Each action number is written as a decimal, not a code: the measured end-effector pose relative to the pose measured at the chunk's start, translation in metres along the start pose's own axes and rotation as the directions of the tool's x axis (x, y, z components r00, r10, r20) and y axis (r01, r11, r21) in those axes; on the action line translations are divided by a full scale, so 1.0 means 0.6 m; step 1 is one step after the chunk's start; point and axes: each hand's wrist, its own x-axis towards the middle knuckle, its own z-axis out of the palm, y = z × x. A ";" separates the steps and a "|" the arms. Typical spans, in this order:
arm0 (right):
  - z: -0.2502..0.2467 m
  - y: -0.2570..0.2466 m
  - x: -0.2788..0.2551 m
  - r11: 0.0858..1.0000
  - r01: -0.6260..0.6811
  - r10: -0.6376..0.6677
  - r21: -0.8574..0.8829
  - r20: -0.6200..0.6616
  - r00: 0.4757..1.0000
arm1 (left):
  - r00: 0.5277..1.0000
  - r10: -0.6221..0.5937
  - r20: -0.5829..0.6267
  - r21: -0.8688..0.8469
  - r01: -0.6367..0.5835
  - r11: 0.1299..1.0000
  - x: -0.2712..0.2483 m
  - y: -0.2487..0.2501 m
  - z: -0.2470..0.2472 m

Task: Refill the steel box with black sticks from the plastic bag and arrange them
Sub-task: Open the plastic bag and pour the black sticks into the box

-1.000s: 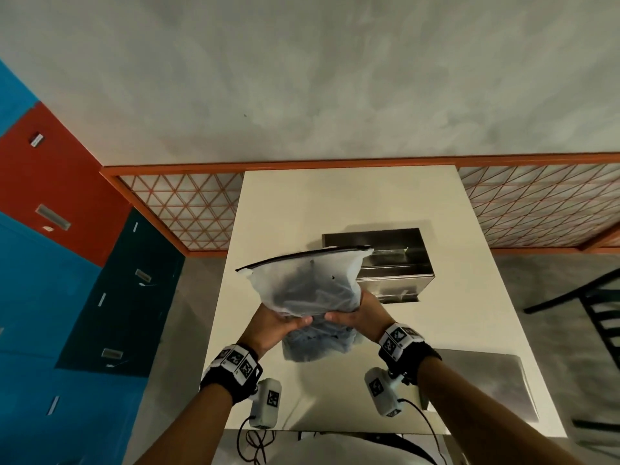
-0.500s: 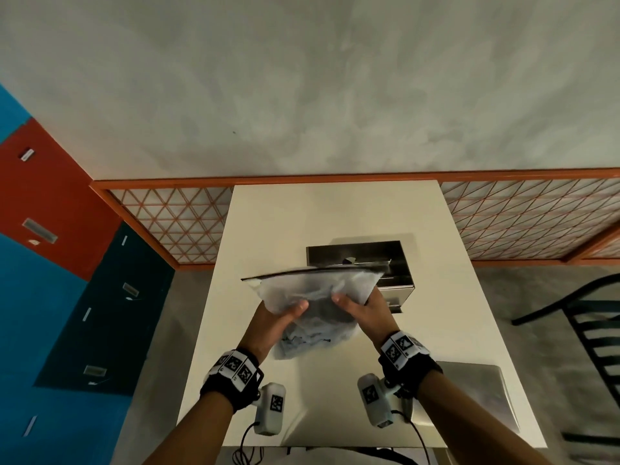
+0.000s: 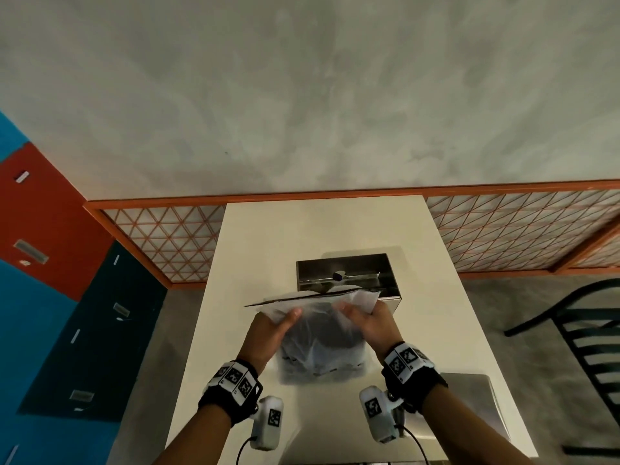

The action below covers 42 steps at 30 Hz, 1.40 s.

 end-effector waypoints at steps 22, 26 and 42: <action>-0.096 -0.057 0.018 0.975 0.077 -0.049 0.209 -0.134 0.990 | 0.912 0.135 -0.387 0.043 -0.128 0.991 0.039 0.076 -0.021; -0.104 -0.055 0.029 0.989 0.104 -0.084 0.106 -0.181 0.980 | 0.826 0.458 -0.330 0.387 -0.324 0.863 0.047 0.125 0.013; -0.126 -0.058 0.030 0.978 0.140 -0.123 0.157 -0.111 0.986 | 0.788 0.543 0.291 0.573 -0.598 0.561 0.063 0.173 0.194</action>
